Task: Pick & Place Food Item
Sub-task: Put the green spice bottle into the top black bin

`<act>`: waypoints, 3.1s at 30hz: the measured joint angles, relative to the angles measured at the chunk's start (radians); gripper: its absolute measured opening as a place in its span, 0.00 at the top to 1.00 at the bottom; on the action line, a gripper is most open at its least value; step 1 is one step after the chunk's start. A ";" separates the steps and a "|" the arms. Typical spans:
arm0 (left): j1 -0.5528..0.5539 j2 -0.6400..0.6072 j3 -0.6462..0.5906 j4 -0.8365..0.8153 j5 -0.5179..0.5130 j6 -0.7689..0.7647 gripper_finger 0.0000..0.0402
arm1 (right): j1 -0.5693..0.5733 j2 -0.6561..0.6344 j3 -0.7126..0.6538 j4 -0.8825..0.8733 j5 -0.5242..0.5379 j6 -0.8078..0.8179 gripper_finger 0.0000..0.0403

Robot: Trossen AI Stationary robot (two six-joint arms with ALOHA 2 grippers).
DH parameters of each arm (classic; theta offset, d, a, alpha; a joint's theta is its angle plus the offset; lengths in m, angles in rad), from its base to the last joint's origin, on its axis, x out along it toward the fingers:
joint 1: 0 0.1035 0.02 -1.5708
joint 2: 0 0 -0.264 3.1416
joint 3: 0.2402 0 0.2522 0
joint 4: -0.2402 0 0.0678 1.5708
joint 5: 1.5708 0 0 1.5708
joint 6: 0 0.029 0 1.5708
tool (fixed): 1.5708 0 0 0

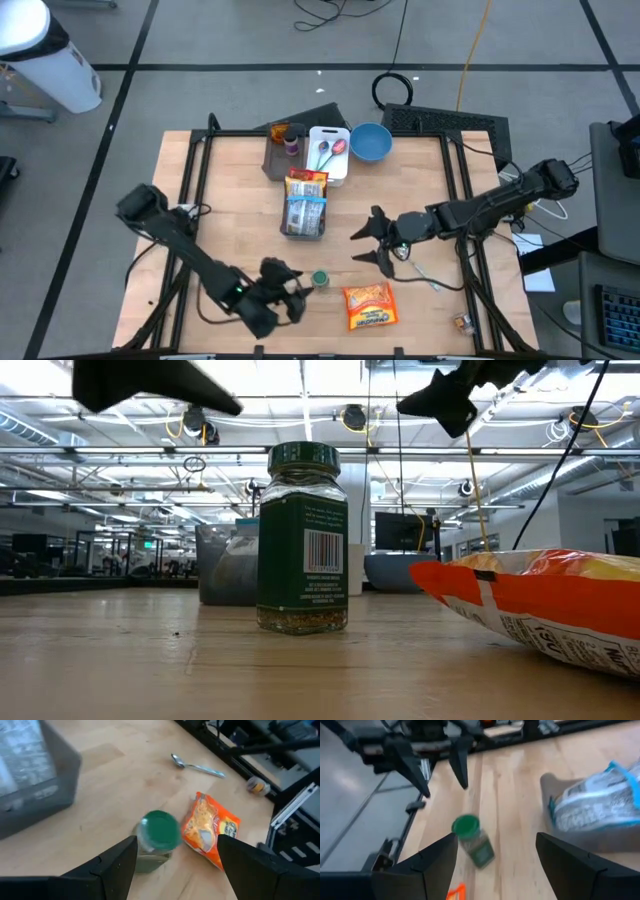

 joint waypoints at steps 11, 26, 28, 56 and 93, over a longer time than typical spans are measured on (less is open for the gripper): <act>0.005 0.202 0.217 -0.208 0.016 0.000 0.29 | 0.030 0.000 0.000 -0.067 0.002 -0.027 0.35; 0.123 0.185 0.220 -0.248 0.162 0.133 0.29 | 0.034 0.000 -0.136 0.024 0.000 0.104 0.36; 0.143 0.177 0.219 -0.249 0.214 0.174 0.29 | 0.037 0.000 -0.150 0.059 0.000 0.106 0.36; 0.292 0.174 0.219 -0.237 0.546 0.300 0.29 | 0.041 0.000 -0.170 0.115 0.006 0.041 0.37; 0.397 -0.162 0.218 -0.501 0.556 0.334 0.49 | 0.040 0.000 -0.171 0.137 0.007 0.015 0.37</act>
